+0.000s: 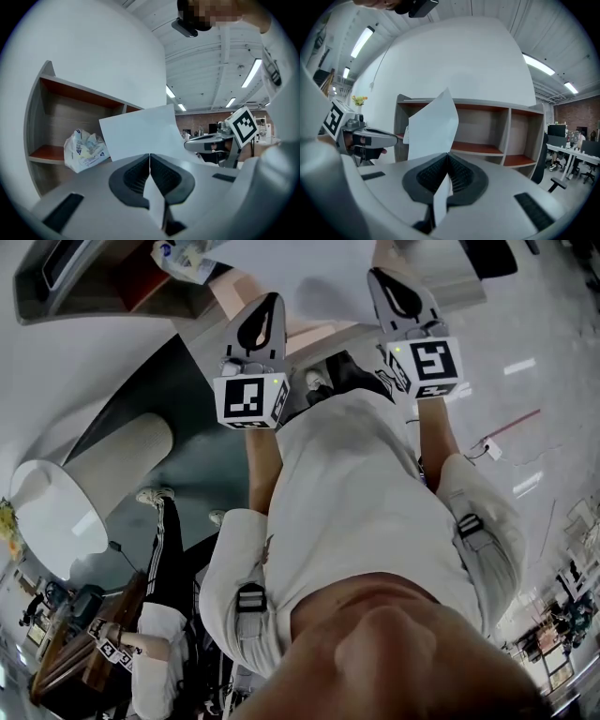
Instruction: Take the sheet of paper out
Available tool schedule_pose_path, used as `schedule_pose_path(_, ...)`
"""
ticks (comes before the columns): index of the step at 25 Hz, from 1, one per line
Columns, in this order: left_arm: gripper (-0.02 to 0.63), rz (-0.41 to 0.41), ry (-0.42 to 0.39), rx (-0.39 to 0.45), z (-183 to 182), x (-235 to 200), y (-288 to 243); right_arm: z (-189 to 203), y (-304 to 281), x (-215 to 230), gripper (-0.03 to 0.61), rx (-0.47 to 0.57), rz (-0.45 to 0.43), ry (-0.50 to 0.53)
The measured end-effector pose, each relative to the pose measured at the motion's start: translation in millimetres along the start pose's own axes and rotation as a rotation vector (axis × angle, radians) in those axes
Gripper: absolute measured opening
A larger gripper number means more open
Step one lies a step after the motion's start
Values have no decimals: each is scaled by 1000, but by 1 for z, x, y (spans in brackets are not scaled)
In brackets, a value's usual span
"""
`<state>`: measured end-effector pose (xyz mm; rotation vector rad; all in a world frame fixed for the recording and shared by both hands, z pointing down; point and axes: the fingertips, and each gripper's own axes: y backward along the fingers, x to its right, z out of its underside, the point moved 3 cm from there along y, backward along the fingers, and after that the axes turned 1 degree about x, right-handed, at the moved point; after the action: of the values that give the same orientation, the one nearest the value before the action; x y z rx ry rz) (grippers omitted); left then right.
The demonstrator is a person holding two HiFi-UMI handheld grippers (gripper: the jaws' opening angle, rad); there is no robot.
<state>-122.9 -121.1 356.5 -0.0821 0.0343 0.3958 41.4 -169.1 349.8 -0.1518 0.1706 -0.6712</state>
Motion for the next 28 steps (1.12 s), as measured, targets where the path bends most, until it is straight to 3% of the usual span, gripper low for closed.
schedule_pose_path(15,23,-81,-25,27,-22,-6,40,-24,4,-37,20,48,-95,21)
schedule_pose_path(21,23,-94,-31,26,-17,31,43,-12,35,-25,20,42,-113,22)
schedule_pose_path(28,23,-100,-37,9,-15,-8,37,-19,-1,-41,20,29,-123,14)
